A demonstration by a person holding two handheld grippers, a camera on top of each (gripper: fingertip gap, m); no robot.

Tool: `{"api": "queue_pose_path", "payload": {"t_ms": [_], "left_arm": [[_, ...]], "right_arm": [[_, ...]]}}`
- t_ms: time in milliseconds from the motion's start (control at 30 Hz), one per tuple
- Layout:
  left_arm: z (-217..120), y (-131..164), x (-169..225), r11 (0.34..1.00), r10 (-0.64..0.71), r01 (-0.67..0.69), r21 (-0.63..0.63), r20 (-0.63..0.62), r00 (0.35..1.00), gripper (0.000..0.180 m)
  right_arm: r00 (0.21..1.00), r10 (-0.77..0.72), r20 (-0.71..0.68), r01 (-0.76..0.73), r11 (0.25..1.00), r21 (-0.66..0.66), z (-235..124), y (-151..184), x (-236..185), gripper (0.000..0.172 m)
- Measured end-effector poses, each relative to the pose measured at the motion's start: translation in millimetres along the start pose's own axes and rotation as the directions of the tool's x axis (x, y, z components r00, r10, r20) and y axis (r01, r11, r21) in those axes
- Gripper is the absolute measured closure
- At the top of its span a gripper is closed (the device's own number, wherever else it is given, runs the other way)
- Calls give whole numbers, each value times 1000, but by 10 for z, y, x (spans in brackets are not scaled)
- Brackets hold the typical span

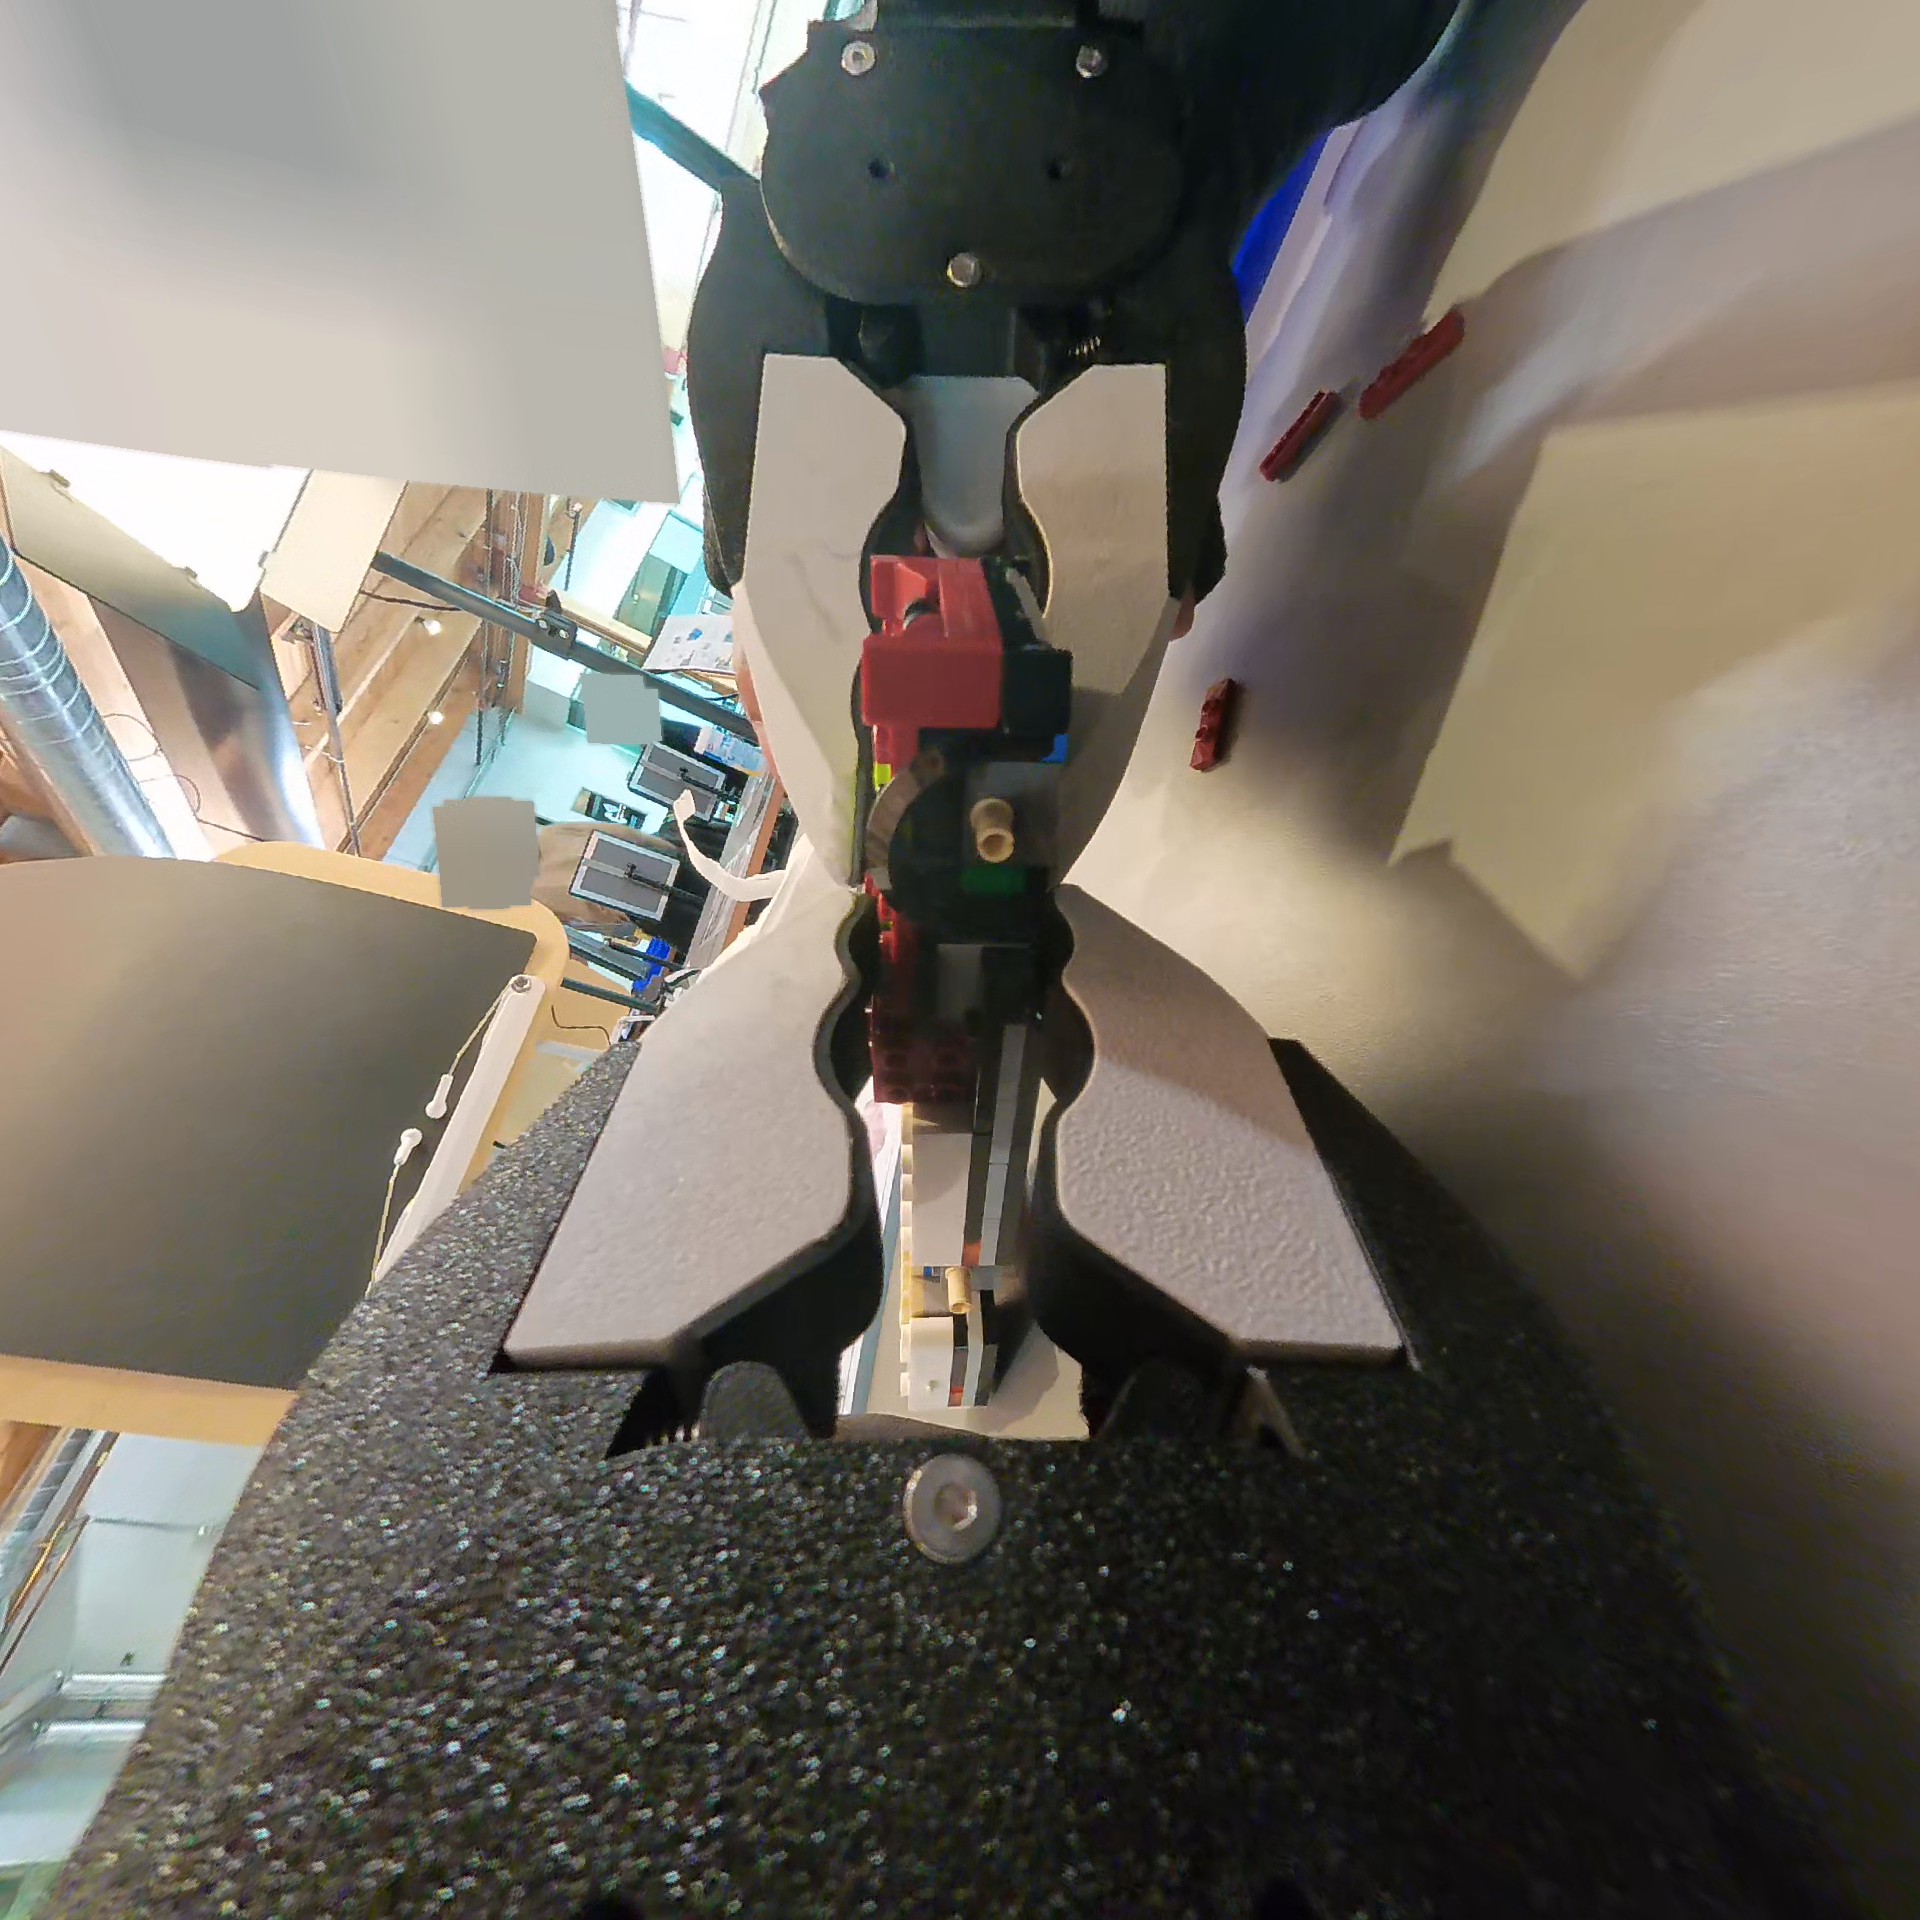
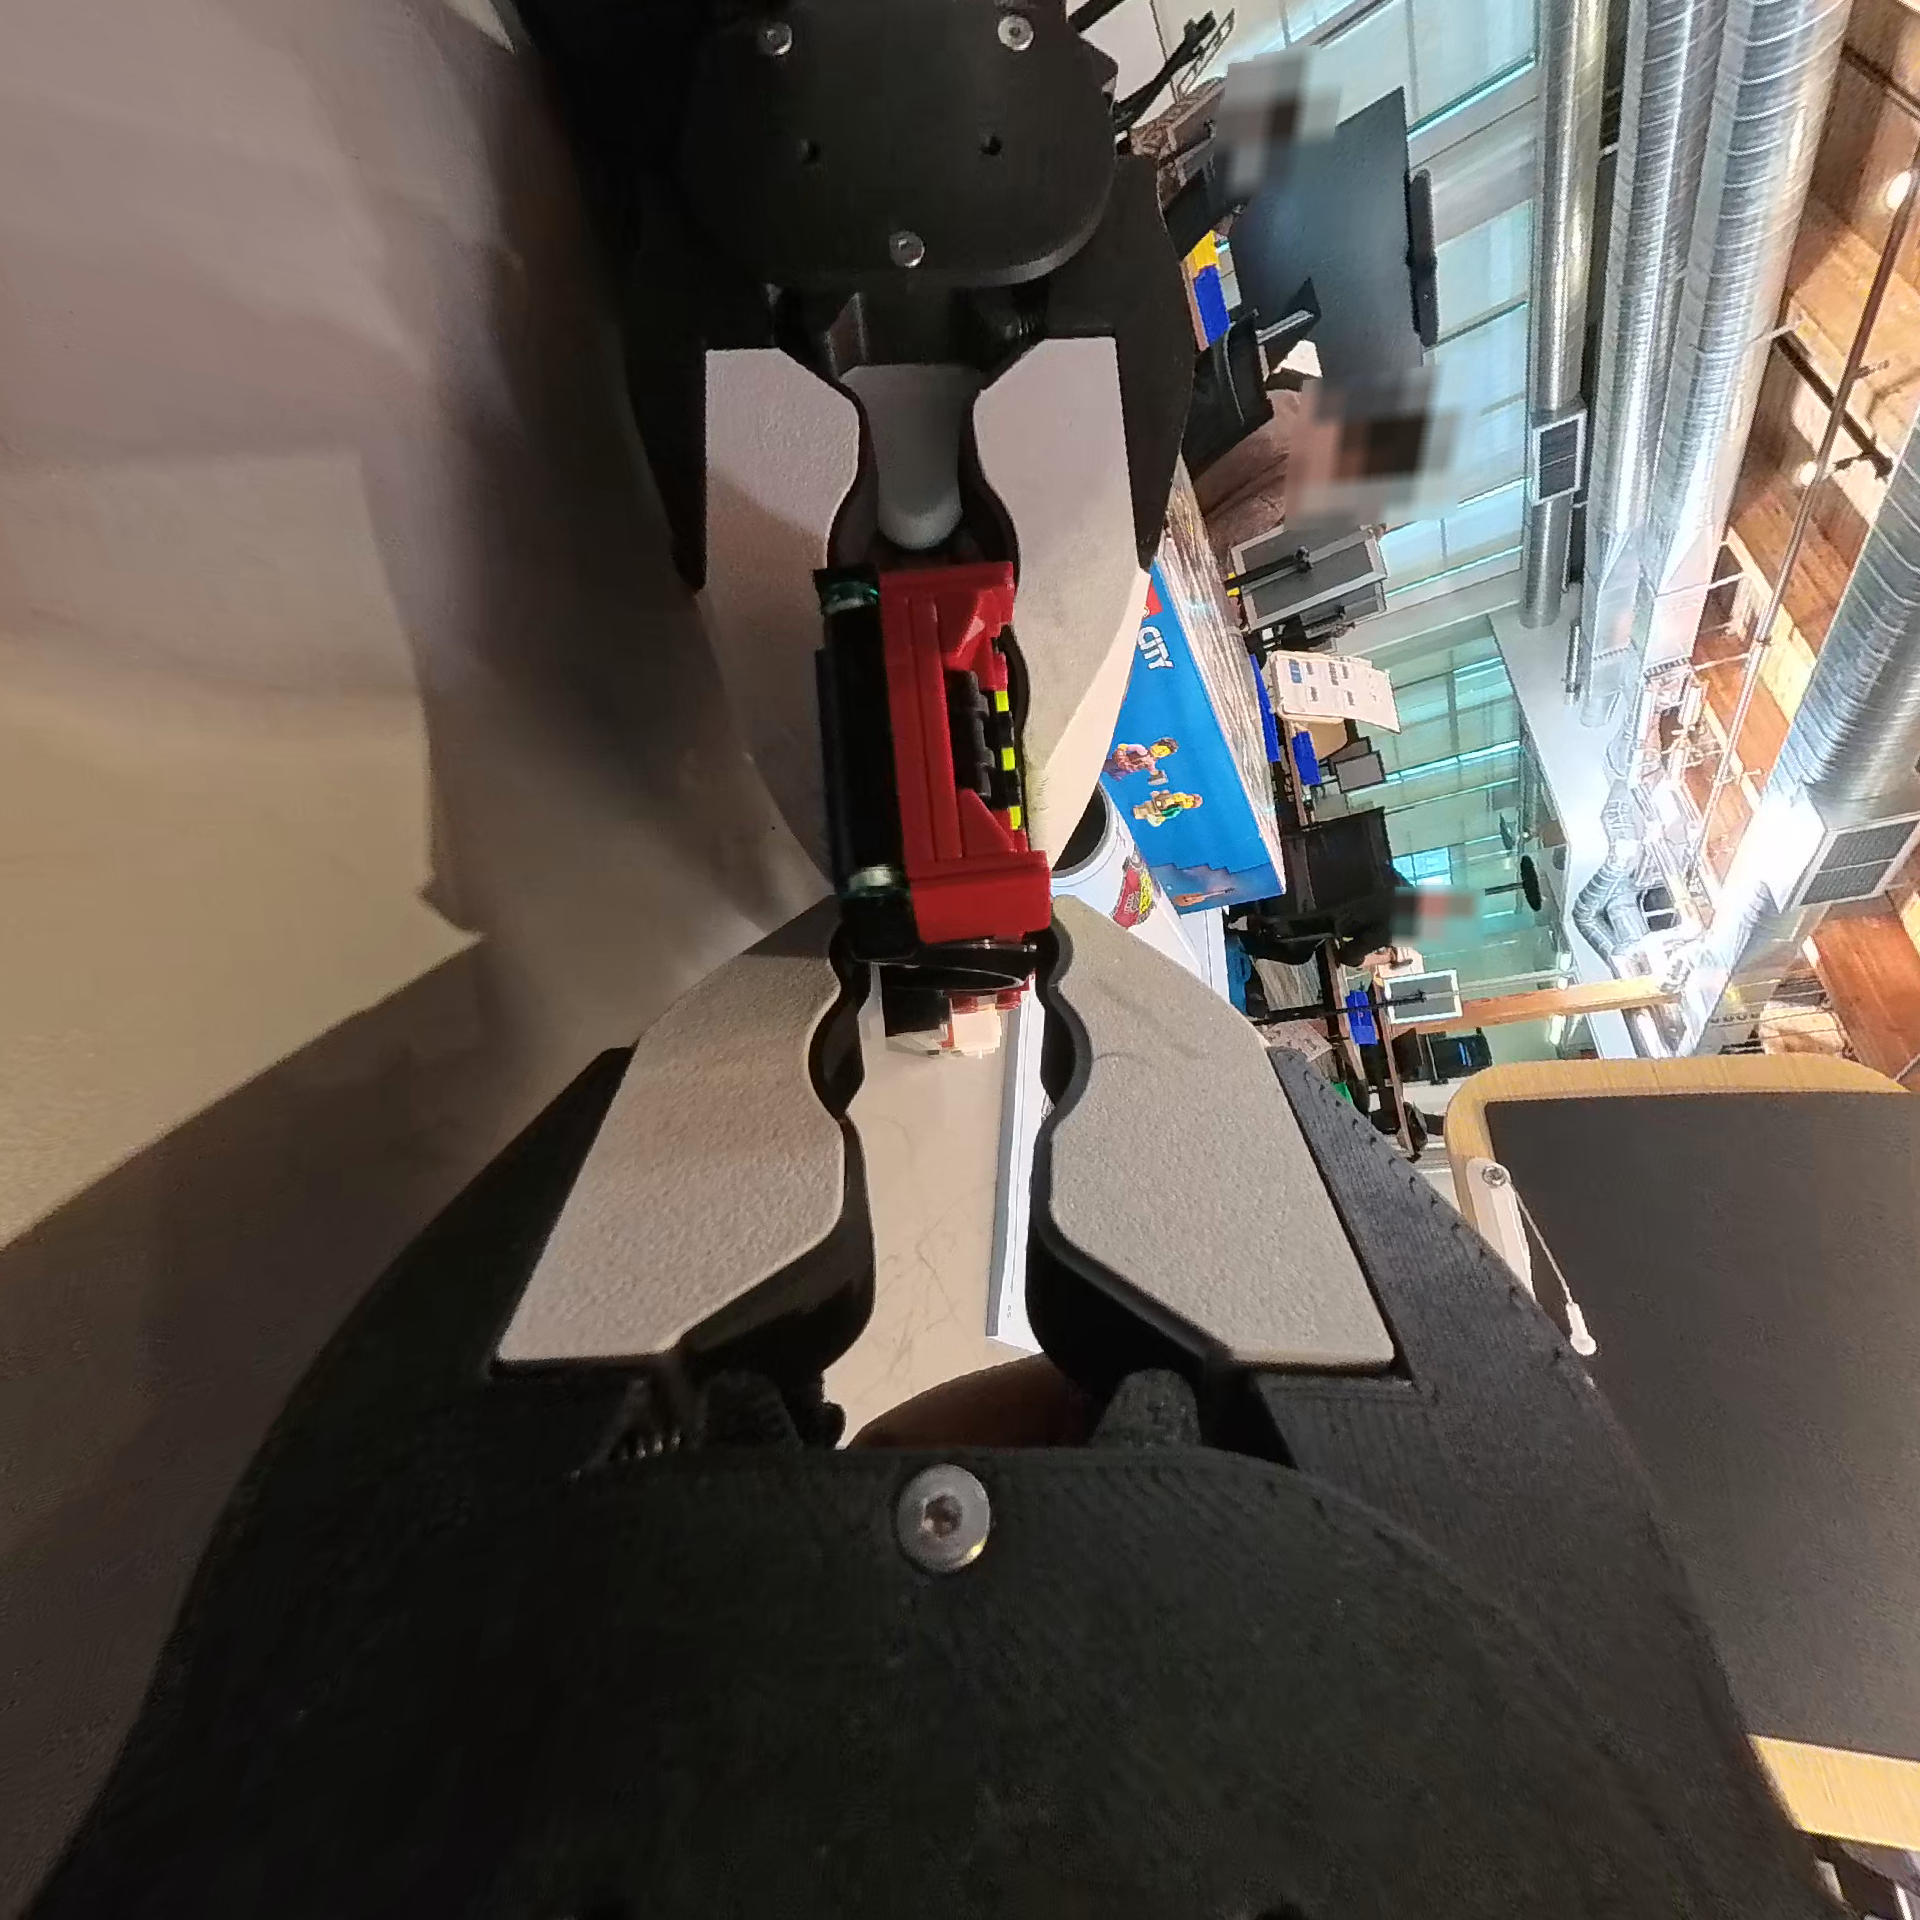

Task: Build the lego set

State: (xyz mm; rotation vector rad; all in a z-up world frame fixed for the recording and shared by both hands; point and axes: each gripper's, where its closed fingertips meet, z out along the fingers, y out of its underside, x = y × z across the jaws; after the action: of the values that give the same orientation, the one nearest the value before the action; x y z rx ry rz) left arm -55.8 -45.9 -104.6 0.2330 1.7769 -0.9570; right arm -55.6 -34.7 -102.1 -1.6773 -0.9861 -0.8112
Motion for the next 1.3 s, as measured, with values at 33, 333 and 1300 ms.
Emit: {"api": "queue_pose_path", "payload": {"t_ms": [33,333,1300], "left_arm": [[0,0,1,1000,1,-1,0,-1,1000,151],[5,20,-13,1000,6,-6,3,20,1000,151],[76,244,-4,980,154,-146,-137,52,987,149]], "right_arm": [[1000,-2,0,2,1000,0,1,1,-1,141],[1000,13,-6,-13,1000,-5,12,17,15,140],[999,19,37,-18,999,-31,-10,110,-57,126]]}}
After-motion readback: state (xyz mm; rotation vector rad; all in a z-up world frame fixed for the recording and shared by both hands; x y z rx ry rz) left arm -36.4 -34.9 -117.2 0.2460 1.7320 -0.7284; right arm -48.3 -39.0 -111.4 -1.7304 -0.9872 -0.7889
